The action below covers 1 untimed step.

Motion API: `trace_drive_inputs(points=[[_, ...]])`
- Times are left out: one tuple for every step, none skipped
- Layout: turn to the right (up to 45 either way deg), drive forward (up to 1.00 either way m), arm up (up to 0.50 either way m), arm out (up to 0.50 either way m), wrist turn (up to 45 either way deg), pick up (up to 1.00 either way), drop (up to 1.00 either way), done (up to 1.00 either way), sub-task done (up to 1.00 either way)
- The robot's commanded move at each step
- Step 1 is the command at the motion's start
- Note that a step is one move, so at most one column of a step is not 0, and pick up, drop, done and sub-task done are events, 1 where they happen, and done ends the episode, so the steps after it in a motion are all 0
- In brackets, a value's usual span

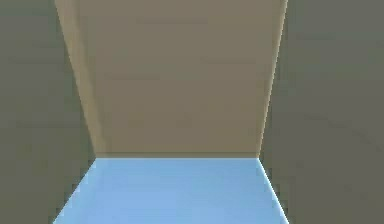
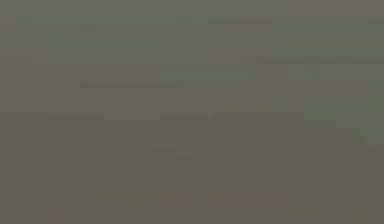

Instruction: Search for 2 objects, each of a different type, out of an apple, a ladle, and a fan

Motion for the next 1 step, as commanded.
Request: trace_drive_inputs(points=[[45.0, 0.0, 0.0, 0.0, 0.0, 0.0, 0.0, 0.0, 0.0]])
